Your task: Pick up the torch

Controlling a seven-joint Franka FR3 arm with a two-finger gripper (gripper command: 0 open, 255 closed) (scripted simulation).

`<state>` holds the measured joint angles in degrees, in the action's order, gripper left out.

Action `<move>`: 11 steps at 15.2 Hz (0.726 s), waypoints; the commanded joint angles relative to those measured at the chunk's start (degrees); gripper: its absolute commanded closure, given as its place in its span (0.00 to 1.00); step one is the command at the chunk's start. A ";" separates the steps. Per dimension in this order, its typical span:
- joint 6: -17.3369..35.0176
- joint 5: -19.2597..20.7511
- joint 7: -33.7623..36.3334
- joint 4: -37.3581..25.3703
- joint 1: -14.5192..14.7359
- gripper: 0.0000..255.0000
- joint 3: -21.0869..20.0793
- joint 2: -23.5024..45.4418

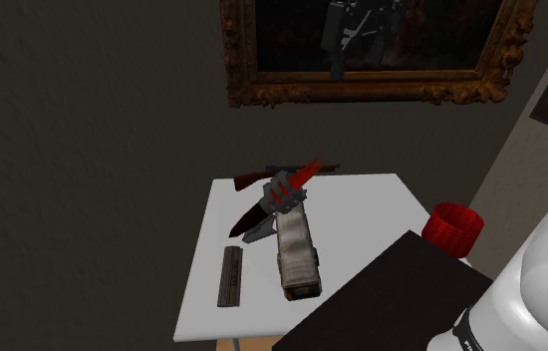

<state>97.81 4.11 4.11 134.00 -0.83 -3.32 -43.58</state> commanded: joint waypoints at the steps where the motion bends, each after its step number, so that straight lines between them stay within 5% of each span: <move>1: 0.00 0.00 0.00 0.00 0.00 0.00 0.00 0.00; 11: 7.49 6.76 -17.30 -4.87 0.55 0.00 5.78 21.15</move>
<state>104.56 10.20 -11.39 129.90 -0.31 2.00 -24.80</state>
